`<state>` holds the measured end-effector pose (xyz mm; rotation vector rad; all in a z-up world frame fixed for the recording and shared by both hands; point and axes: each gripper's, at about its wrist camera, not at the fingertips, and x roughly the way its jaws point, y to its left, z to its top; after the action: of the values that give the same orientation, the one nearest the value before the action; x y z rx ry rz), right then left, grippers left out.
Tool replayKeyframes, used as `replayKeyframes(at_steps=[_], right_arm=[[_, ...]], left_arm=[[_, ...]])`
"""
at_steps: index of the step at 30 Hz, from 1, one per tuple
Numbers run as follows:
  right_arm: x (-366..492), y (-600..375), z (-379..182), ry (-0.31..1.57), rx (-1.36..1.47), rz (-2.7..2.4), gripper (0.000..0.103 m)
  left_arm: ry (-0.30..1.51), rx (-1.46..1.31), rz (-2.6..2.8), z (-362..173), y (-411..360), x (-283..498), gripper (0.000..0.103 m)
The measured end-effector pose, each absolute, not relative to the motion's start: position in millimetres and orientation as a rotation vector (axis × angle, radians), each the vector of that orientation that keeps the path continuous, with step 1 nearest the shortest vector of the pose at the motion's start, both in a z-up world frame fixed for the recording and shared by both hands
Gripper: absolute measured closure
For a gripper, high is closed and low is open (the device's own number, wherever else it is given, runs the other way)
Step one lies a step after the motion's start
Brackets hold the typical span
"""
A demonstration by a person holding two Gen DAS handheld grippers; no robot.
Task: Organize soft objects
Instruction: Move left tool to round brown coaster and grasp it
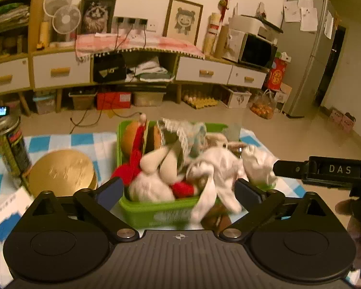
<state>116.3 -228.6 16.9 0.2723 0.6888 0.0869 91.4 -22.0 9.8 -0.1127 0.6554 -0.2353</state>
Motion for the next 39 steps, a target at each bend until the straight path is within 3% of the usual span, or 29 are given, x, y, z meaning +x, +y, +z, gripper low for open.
replayKeyframes(at_steps=[20,34,39], right_arm=[[66,-226,-34,0.793,-0.095,0.116,0.045],[64,-220,-77,0.897,-0.141,0.153,0.045],[65,-219,-87,0.884,-0.177,0.152,0.044]], left_arm=[[0.766,0.066,-0.315,-46,-21,51,0.005],[0.788,0.106,-0.348,-92,-42,43,0.006],[0.784,0.092,-0.340,-100,-46,49,0.010]])
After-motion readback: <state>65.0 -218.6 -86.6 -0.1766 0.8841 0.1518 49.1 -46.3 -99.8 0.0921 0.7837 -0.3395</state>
